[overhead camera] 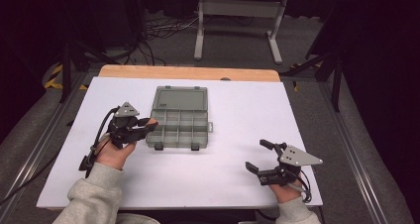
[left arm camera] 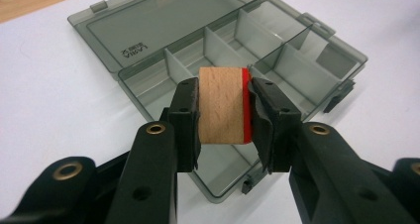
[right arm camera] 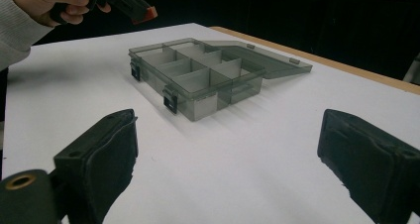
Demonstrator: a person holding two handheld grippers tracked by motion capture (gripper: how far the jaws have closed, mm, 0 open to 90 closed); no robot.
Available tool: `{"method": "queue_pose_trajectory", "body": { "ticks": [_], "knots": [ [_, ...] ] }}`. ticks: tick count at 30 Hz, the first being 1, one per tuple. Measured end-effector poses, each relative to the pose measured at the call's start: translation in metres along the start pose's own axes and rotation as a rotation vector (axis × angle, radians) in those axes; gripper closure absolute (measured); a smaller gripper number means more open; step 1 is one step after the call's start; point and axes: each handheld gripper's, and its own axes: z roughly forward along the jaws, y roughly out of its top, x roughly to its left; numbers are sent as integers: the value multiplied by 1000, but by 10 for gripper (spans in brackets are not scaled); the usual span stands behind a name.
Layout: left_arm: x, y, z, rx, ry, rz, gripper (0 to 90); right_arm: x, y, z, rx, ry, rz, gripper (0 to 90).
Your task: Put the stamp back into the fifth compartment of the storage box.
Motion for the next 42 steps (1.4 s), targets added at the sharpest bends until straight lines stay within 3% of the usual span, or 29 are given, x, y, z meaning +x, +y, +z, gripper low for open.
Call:
{"method": "queue_pose_trajectory", "body": {
  "ticks": [11,29,34,42],
  "knots": [
    [6,-4,5,10,14,-25,656,0,0,0,1,0,0,93],
    [12,-10,25,75,-12,-59,656,0,0,0,4,2,1,93],
    [11,-11,30,96,-22,-103,655,0,0,0,3,2,-3,93],
    [12,-12,33,112,-29,-112,655,0,0,0,4,2,0,93]
  ]
}}
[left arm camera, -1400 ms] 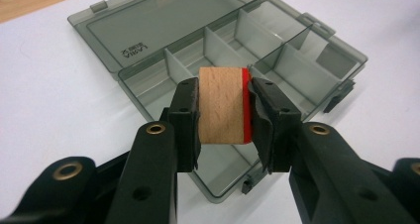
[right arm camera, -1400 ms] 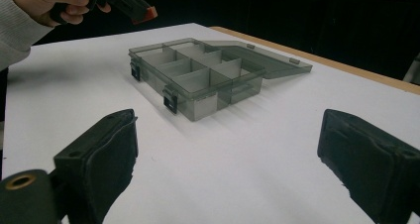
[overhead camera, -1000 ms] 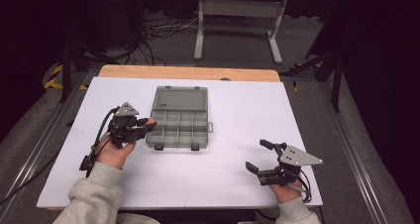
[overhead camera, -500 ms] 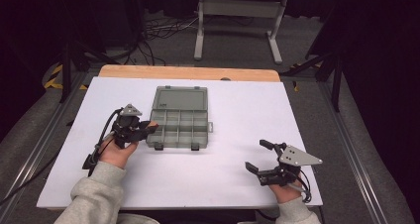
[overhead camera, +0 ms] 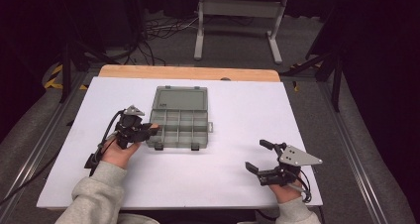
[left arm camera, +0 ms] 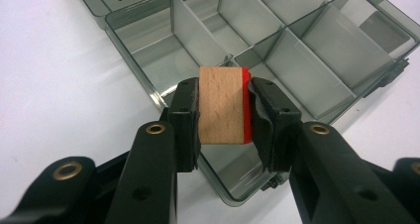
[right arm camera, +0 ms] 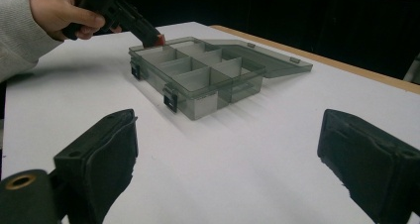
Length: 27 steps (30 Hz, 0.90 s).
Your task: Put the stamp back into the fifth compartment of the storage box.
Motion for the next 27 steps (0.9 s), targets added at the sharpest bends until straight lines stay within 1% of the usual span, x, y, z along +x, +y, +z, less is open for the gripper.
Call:
{"method": "queue_pose_trajectory", "body": {
  "ticks": [6,8,12,14,18,22,27],
  "knots": [
    [0,0,2,12,0,11,654,0,0,0,0,0,0,93],
    [0,0,3,12,3,10,654,0,0,0,1,0,0,93],
    [-1,-1,4,17,-2,5,653,0,0,0,-1,1,-2,94],
    [-1,-1,4,17,2,21,654,0,0,0,2,0,0,94],
    [-3,-1,5,23,2,23,653,0,0,0,0,0,-2,94],
    [-4,-1,7,37,11,39,653,0,0,0,0,1,-3,94],
    [-6,-1,9,46,11,46,653,0,0,0,0,0,-3,95]
  ]
}}
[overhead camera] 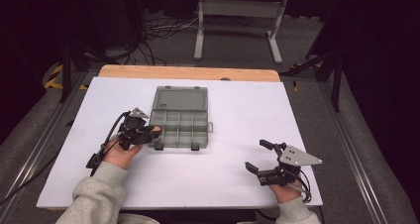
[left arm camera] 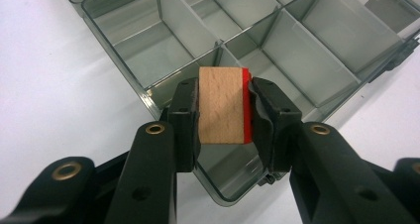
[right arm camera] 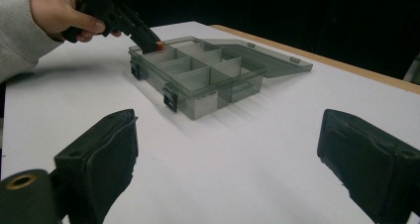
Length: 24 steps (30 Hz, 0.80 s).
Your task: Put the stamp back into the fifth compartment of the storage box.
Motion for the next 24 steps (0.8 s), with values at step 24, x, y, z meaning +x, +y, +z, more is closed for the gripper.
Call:
{"method": "queue_pose_trajectory", "body": {
  "ticks": [24],
  "knots": [
    [0,1,-7,-47,-35,18,458,0,0,0,1,1,0,95]
  ]
}}
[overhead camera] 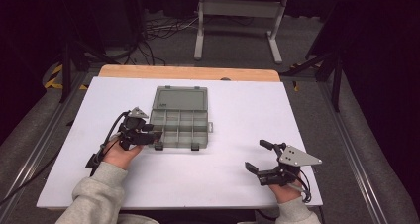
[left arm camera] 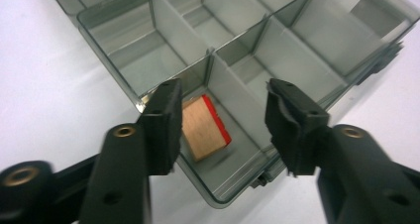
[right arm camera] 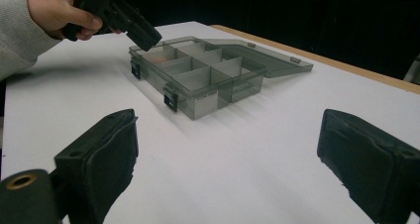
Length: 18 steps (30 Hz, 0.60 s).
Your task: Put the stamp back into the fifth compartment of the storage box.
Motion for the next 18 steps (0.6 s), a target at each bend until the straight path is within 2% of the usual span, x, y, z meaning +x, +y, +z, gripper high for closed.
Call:
{"method": "queue_pose_trajectory", "body": {
  "ticks": [4,6,9,10,11,13,14,15,16,18],
  "knots": [
    [-3,3,-7,-47,-27,15,338,0,0,1,-1,1,1,95],
    [-6,5,-12,-87,-45,37,259,-1,0,1,-1,2,0,95],
    [-8,7,-20,-124,-60,25,184,-1,0,2,-3,6,2,95],
    [-9,6,-22,-120,-79,45,141,-1,0,2,-4,7,2,95],
    [-10,7,-25,-133,-86,49,103,-1,1,2,-5,7,2,95],
    [-10,8,-30,-152,-102,33,99,-1,1,3,-4,9,2,95],
    [-9,8,-34,-178,-135,20,95,-1,1,3,-3,9,1,95],
    [-9,8,-36,-188,-147,15,89,-1,1,4,-5,11,-1,95],
    [-10,8,-39,-198,-152,19,84,-1,1,4,-6,12,-2,95],
    [-13,8,-42,-207,-136,40,60,-2,1,5,-8,16,-2,95]
  ]
}}
